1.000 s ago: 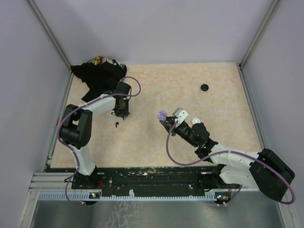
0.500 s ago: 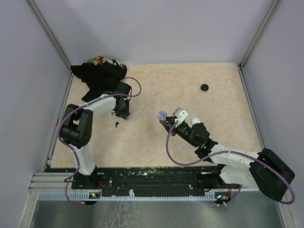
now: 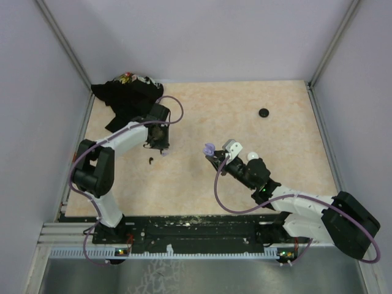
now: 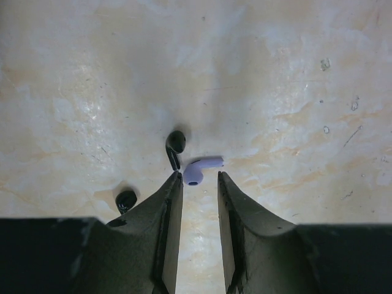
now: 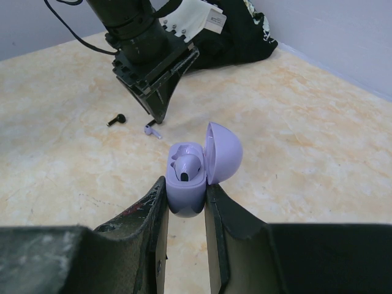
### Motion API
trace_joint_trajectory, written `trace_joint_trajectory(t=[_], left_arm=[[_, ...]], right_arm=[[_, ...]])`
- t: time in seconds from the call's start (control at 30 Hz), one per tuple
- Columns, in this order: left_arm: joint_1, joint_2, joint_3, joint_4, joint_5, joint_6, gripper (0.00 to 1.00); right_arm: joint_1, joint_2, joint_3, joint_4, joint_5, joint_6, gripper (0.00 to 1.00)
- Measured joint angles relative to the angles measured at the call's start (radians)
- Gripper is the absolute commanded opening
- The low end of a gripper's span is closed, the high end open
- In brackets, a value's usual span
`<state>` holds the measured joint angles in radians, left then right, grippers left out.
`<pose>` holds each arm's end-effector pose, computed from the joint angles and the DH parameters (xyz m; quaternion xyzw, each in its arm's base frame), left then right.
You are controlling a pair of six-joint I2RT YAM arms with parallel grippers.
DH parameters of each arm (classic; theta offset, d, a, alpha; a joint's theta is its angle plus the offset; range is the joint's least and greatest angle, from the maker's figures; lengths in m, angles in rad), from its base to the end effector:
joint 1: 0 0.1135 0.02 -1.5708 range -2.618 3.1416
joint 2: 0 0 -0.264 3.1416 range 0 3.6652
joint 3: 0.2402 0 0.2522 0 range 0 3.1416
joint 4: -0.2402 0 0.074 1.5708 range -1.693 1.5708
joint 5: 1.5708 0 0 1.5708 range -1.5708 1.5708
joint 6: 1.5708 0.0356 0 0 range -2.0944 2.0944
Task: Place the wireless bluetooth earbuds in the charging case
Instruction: Adjust the earbud at the center of the board.
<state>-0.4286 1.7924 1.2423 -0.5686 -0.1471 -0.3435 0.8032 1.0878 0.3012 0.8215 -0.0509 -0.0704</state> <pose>0.3350 -0.1473 0.1959 0.0249 0.9717 -0.0178 0.2340 0.1531 0.1613 0.2201 -0.3104 0.6215 0.2741 0.6650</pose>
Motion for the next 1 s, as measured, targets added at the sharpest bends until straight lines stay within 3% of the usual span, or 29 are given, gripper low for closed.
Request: trace_joint_trajectory(t=[0.57,1.0], left_arm=[[-0.026,0.100,0.024,0.016,0.063,0.001,0.32],[-0.063,-0.039,-0.153,-0.001,0.089,-0.012,0.33]], right_arm=[[0.000,0.008,0.000,-0.001,-0.004,0.002,0.00],[0.000,0.008,0.000,-0.001,-0.005,0.002,0.00]])
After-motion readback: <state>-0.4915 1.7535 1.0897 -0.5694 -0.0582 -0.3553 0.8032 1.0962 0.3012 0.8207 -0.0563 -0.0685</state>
